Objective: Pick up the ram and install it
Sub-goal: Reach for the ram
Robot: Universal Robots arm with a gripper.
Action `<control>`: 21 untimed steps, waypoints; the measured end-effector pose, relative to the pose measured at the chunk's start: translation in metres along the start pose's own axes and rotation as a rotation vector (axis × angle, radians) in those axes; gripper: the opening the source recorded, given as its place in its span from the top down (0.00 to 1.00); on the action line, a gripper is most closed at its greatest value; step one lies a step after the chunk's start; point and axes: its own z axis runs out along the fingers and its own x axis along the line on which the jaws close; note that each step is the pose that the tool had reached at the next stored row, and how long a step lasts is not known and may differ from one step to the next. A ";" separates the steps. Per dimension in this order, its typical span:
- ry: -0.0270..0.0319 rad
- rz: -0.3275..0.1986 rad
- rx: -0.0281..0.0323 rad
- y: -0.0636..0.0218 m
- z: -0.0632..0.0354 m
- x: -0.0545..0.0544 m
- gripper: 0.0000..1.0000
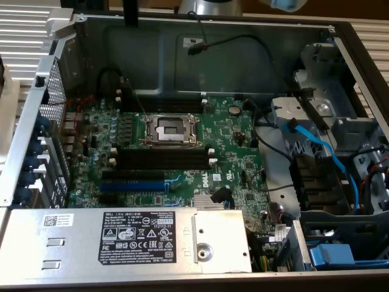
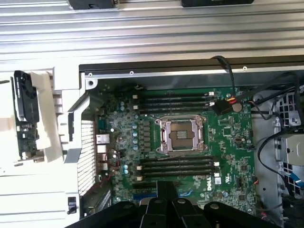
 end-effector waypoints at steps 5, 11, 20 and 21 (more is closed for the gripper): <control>-0.0002 0.000 0.0050 -0.0013 -0.0006 0.035 0.90; 0.0000 0.000 0.0050 -0.0030 -0.0011 0.072 0.90; 0.0000 0.000 0.0050 -0.0072 -0.0021 0.136 0.90; 0.0001 0.000 0.0050 -0.0075 -0.0022 0.140 0.90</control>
